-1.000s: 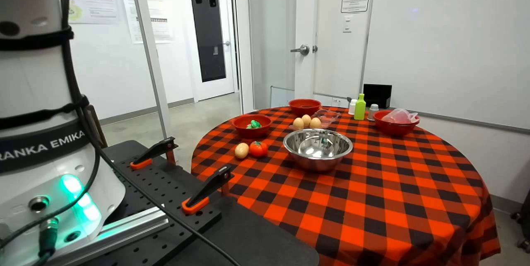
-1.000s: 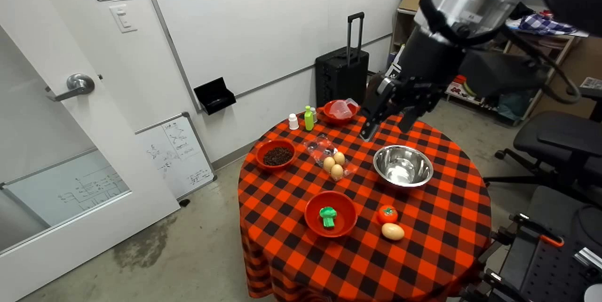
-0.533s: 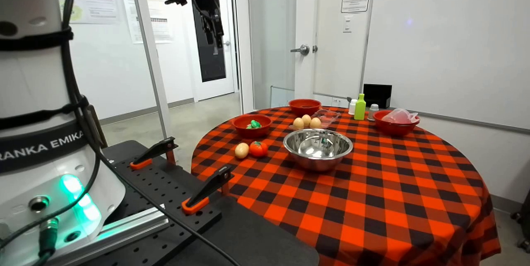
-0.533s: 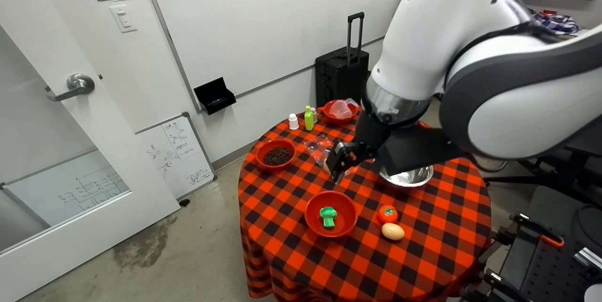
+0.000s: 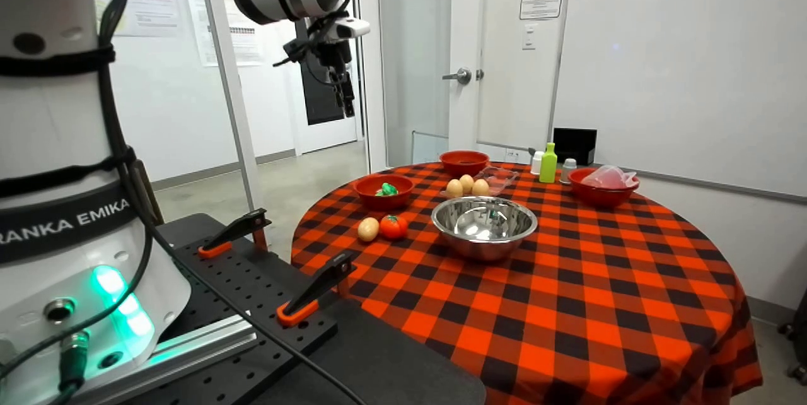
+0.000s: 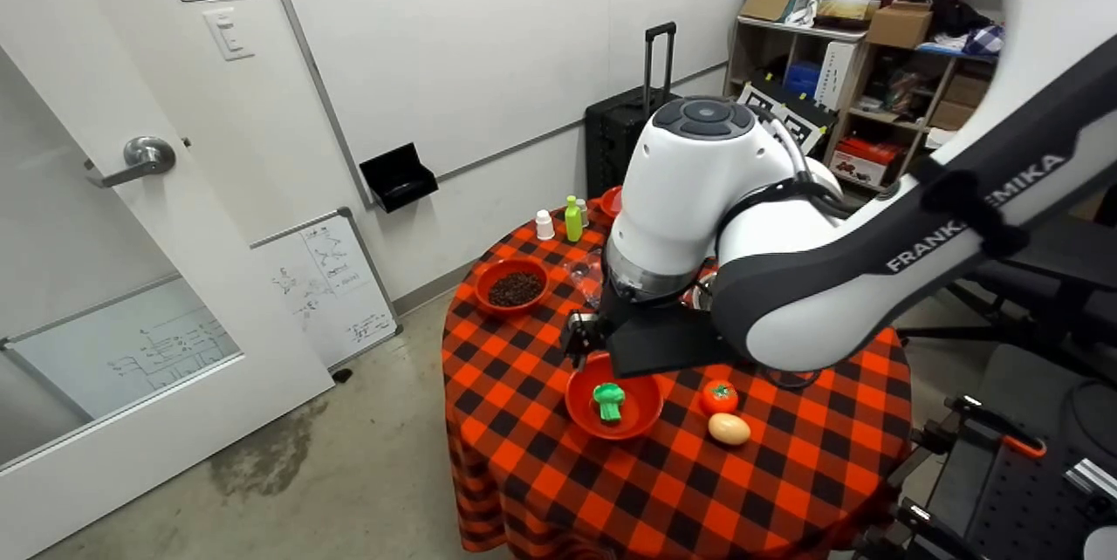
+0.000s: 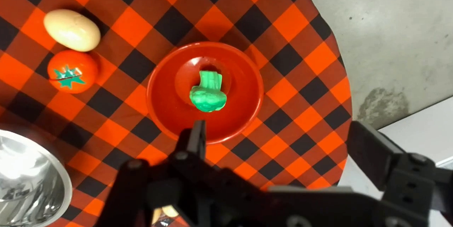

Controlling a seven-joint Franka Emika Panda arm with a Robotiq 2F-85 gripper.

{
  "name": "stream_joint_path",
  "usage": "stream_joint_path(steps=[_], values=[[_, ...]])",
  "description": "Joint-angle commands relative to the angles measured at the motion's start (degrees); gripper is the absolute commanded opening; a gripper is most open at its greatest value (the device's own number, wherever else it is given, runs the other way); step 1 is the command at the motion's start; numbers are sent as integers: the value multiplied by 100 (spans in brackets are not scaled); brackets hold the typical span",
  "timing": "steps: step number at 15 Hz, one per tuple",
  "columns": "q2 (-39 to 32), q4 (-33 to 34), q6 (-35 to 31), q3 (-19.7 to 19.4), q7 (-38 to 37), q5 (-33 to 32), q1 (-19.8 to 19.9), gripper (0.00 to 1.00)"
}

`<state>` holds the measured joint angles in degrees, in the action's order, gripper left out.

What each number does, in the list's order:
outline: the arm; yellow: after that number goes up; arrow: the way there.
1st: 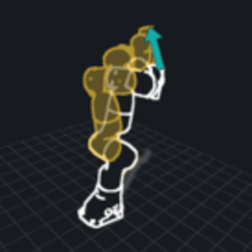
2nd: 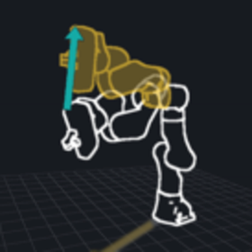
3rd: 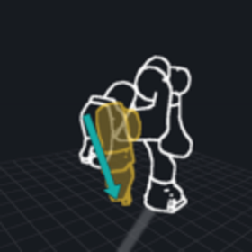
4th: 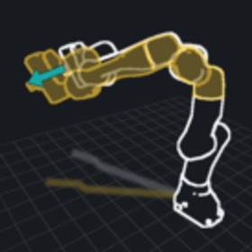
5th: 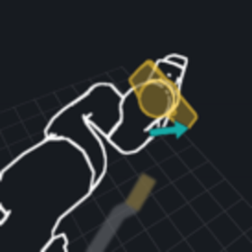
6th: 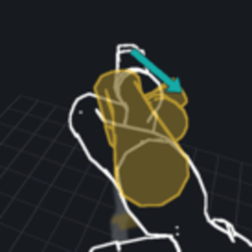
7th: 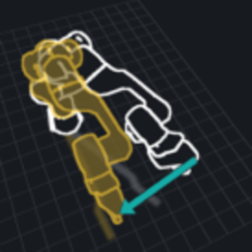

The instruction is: Place the broccoli from the red bowl on the table

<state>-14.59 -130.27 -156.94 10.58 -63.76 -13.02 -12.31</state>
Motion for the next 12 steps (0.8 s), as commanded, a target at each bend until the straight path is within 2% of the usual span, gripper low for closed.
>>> stream_joint_path(steps=[1, 7, 12], values=[[-857, 688, -229, -597, -326, -111, -501, 100], [-1858, 1357, -264, -1093, -125, 288, -752, 100], [-2379, 1700, -191, -1283, -77, 576, -776, 100]])
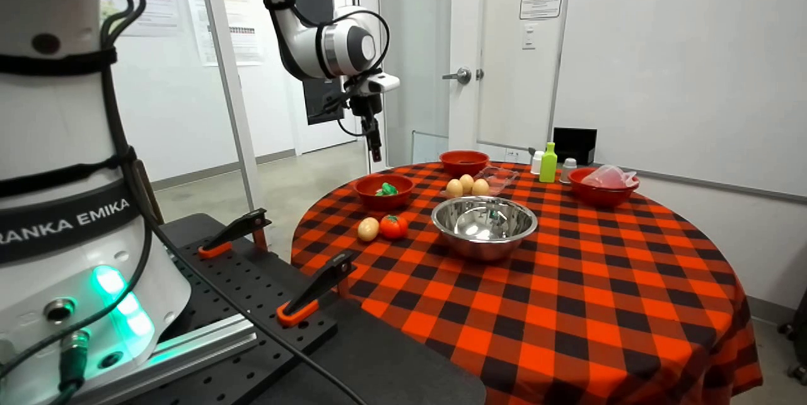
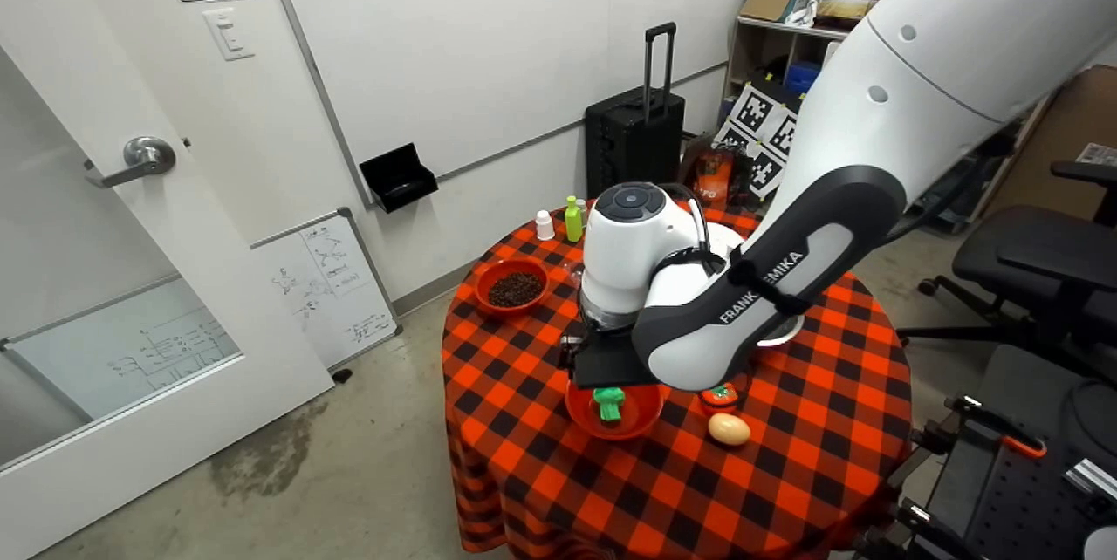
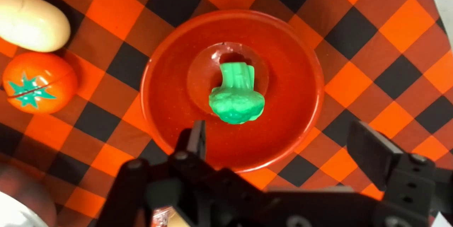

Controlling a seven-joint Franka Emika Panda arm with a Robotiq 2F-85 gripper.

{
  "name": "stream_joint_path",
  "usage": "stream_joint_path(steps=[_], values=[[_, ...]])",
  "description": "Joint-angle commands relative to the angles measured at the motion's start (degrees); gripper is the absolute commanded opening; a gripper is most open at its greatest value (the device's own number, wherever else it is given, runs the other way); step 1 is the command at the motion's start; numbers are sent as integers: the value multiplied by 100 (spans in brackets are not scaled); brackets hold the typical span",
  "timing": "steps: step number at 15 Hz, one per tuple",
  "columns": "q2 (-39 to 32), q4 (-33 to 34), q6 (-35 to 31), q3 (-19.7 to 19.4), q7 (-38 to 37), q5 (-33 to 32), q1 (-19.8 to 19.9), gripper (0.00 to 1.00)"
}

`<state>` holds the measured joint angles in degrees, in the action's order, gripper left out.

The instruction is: Place the broccoli from the red bowl on the table

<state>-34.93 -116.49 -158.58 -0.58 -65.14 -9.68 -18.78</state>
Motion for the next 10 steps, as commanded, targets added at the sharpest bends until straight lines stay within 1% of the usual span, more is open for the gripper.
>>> stream_joint_path(steps=[1, 5, 10], values=[[-435, 372, -20, -186, 72, 306, -123, 100], [-709, 524, 33, -187, 98, 577, -108, 100], [-976, 650, 89, -200, 97, 765, -131, 100]])
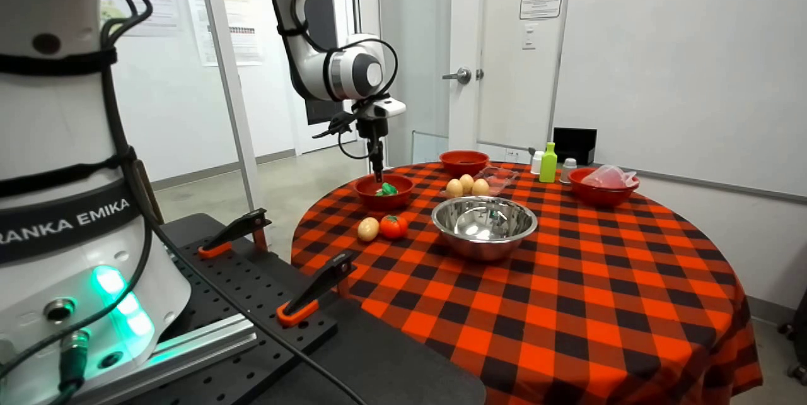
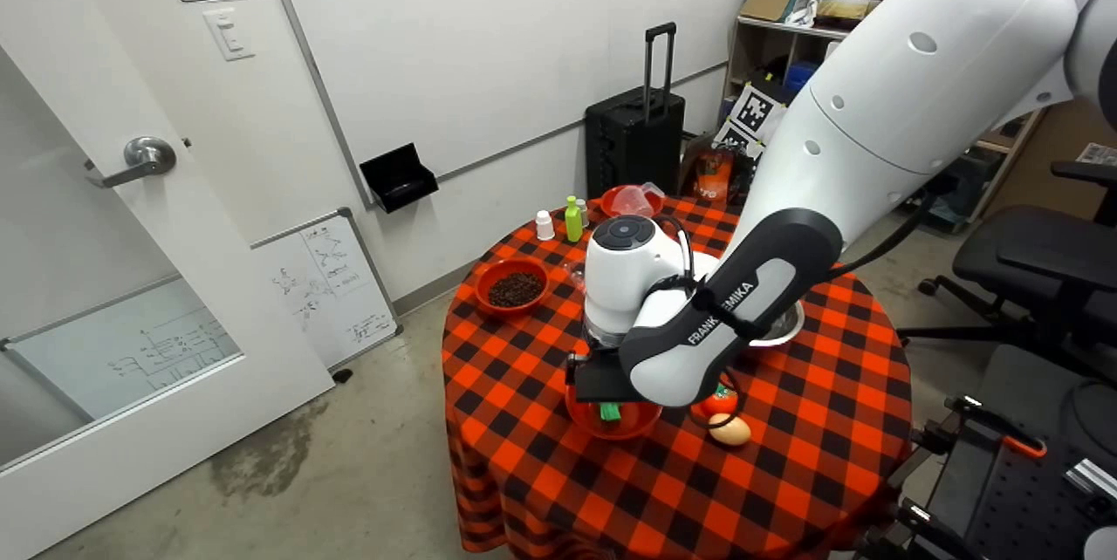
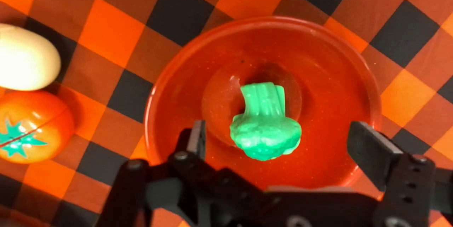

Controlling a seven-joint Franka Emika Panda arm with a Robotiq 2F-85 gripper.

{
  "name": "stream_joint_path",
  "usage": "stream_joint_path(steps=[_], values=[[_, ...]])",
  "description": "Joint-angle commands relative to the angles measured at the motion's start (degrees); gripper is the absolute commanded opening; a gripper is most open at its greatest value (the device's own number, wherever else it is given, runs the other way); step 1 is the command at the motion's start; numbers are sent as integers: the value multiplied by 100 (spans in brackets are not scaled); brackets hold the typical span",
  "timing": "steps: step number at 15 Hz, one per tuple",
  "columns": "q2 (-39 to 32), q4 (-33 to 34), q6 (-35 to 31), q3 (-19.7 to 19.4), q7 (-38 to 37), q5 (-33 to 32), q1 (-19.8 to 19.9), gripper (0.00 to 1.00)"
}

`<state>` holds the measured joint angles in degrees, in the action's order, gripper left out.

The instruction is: Place the broccoli from the red bowl on the table

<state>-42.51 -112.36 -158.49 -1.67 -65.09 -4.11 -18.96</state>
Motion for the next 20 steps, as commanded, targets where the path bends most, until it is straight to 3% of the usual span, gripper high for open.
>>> stream_joint_path(steps=[1, 10, 12, 15, 20], values=[[-250, 245, 90, -92, 103, 230, -110, 100], [-684, 543, 160, -177, 101, 242, -157, 100], [-781, 642, 166, -177, 117, 253, -154, 93], [-901, 775, 177, -198, 122, 246, -181, 62], [-1012, 906, 166, -220, 124, 247, -211, 24]])
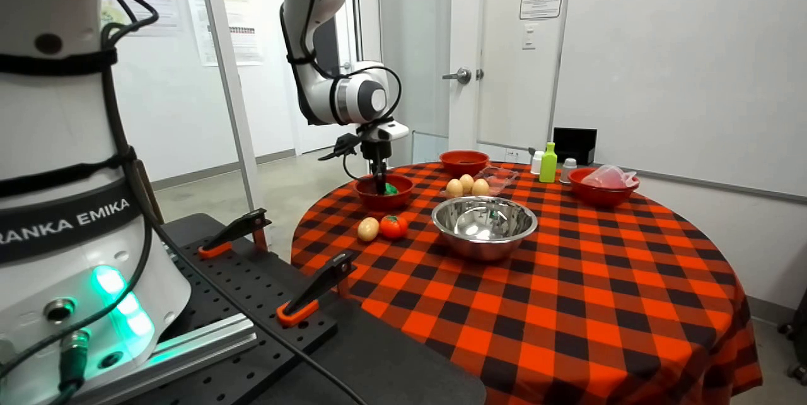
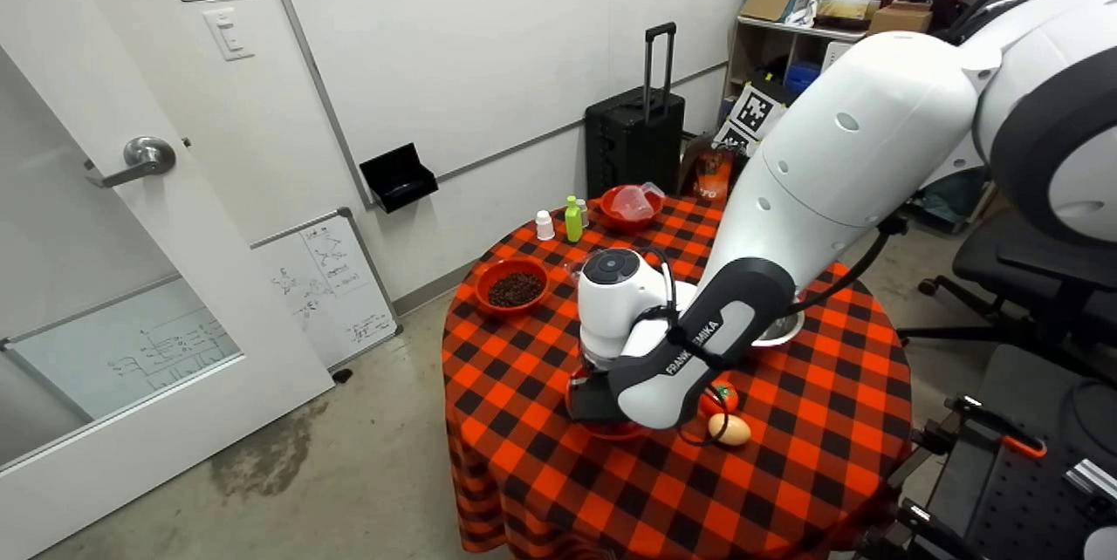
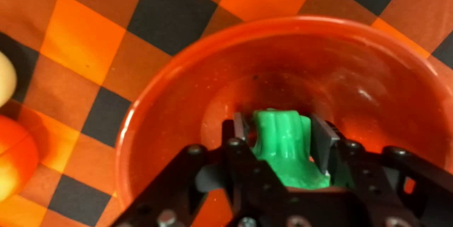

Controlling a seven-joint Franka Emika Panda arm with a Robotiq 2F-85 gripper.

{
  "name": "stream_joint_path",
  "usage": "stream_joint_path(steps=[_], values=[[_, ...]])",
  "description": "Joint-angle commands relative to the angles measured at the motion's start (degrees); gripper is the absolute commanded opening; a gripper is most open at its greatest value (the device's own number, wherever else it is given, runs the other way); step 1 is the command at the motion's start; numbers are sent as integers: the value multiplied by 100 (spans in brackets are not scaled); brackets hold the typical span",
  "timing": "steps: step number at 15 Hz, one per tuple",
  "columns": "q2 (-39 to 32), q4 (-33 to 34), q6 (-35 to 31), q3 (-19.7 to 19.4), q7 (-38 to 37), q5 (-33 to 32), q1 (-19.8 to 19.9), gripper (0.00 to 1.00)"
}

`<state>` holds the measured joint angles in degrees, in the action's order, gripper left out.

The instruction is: Place the broccoli from the red bowl on the table

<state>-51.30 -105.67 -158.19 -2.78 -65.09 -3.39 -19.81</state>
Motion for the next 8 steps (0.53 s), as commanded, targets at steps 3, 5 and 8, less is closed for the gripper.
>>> stream_joint_path(steps=[3, 5, 8], values=[[-126, 249, 121, -118, 123, 175, -136, 6], [-98, 239, 101, -130, 113, 173, -145, 8], [112, 83, -36, -178, 71, 156, -198, 9]])
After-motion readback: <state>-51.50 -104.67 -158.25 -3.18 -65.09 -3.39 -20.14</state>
